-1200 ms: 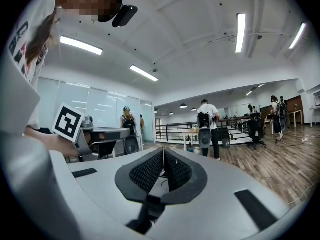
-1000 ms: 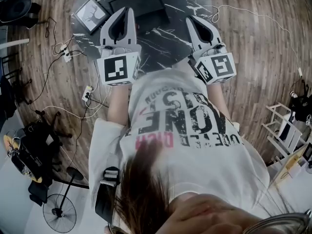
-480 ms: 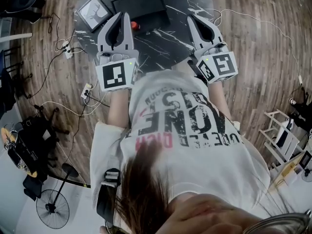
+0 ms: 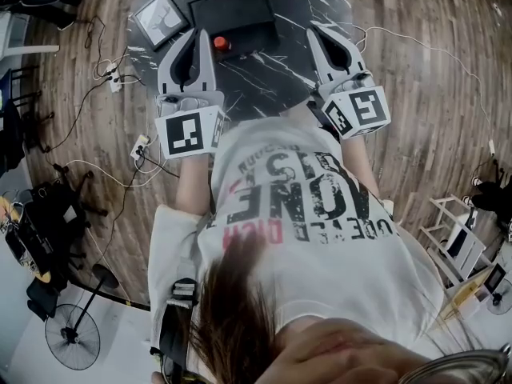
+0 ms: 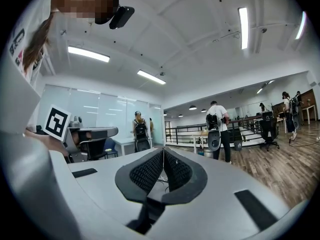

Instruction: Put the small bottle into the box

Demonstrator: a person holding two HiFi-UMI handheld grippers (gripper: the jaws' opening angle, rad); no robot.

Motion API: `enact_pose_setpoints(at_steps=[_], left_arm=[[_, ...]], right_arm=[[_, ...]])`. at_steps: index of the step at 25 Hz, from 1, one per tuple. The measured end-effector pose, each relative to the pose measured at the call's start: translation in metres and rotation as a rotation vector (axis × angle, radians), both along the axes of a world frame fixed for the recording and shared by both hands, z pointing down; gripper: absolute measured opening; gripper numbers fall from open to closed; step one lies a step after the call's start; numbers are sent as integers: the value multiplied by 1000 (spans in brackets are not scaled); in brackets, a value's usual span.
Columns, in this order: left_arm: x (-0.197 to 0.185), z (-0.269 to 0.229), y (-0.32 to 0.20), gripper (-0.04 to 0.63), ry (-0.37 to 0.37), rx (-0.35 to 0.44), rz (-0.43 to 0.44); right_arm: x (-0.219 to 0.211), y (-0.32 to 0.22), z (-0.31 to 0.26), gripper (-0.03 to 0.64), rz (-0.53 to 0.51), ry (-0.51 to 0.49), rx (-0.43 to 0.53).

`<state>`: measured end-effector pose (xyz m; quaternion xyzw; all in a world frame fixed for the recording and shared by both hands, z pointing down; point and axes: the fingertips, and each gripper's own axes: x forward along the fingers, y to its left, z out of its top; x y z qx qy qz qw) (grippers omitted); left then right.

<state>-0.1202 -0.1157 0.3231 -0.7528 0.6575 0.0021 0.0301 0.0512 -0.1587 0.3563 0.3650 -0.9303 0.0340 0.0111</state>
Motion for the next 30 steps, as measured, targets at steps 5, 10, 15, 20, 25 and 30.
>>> enact_pose_setpoints(at_steps=[5,10,15,20,25,30], left_arm=[[-2,2,12,3,-2,0,-37],[-3,4,25,3,9,-3,-73],[7,-1,35,3,31,17,-76],[25,1,45,3,54,21,-66],[32,2,54,3,50,19,-81],[39,2,65,3,63,11,-89]], right_arm=[[-2,6,0,2,-36,-9,-2],[0,8,-4,2,-60,-14,5],[4,13,-10,2,-76,-22,22],[10,17,-15,2,-88,-31,37],[11,23,-19,2,-105,-37,48],[9,32,-23,2,-128,-30,56]])
